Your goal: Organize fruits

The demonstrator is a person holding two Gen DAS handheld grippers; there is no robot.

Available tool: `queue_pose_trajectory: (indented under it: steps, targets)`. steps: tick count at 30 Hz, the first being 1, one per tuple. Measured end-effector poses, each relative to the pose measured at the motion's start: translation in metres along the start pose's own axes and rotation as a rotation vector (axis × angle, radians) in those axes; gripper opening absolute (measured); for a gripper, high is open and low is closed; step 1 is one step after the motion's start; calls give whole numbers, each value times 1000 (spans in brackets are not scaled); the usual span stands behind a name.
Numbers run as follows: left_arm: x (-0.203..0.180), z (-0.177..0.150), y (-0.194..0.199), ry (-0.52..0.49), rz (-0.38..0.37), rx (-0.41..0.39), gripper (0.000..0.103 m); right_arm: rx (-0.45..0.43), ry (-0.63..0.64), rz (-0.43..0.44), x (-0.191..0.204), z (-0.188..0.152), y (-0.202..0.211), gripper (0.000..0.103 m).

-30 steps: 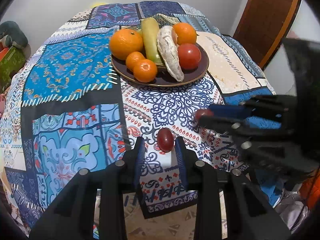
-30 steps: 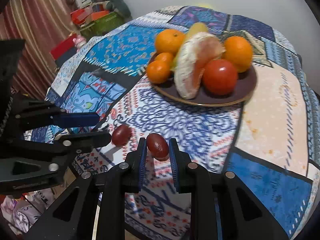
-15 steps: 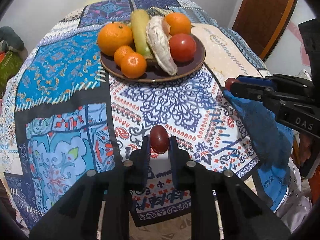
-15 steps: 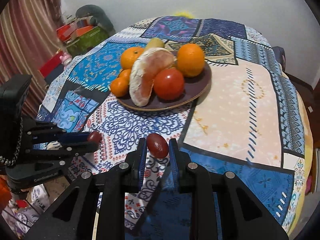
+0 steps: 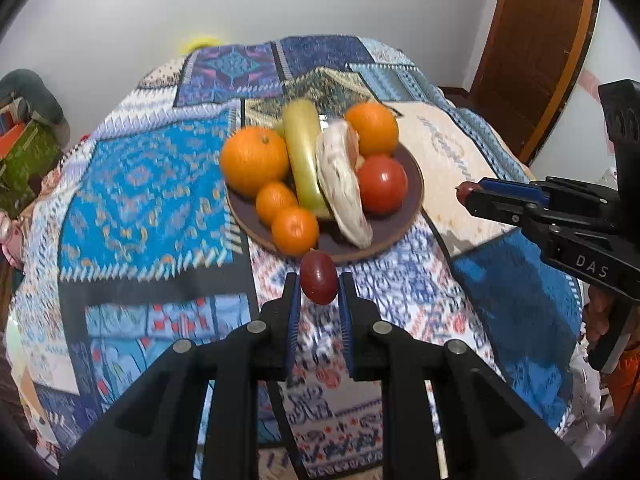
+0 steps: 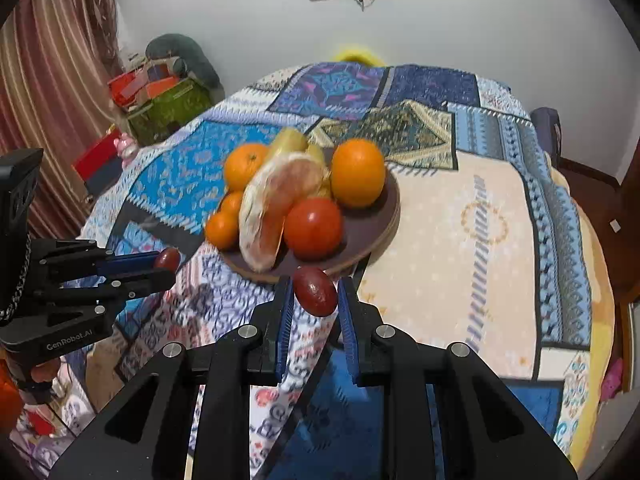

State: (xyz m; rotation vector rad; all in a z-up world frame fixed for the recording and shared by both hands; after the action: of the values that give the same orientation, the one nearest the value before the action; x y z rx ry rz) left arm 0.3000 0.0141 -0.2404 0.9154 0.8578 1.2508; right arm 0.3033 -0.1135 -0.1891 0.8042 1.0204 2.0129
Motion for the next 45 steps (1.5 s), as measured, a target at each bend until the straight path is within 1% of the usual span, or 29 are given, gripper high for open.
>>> queue_pose_trajectory:
  steps: [9,19,26,32,34,36,37,41,45]
  targets:
    - [10,36,-3,2,16,-48,18,-53,-10,-19,-16,30,-1,21]
    - [24,64,-26,21,12,-49,18,-51,-8,-29,-30,54,-27,21]
    - [28,70,-40,33,-3,-43,18,-17,-17,-14,-37,53,-49,21]
    - [31,69,-48,37,-4,-14,19,12,-43,-1,-45,47,-59,21]
    - [32,69,-48,39,-5,-9,20,15,-52,6,-48,48,-60,26]
    - [32,69,-47,39,-7,-13,24,11,-56,9,-49,48,-57,38]
    - [31,68,-45,37,-5,-16,27,3,-56,6,-49,48,-54,39]
    - [30,68,-33,35,13,-35,27,-24,-51,-7,-48,51,-40,39]
    - [30,67,-1,56,27,-98,27,-69,-54,-16,-45,55,-16,39]
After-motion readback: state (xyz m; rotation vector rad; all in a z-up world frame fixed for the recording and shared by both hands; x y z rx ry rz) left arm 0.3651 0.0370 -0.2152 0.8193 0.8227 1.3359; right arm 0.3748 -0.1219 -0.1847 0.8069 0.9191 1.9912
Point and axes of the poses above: each gripper's, at about its wrist camera, not at the fingertips, and y roughly against the way its jaws point, x to its left, z to its top, the point moved 6 cm from there along -y, roughly the way its jaws point, and after that the axes turned 12 degrees about x, right-handed, at the moved point
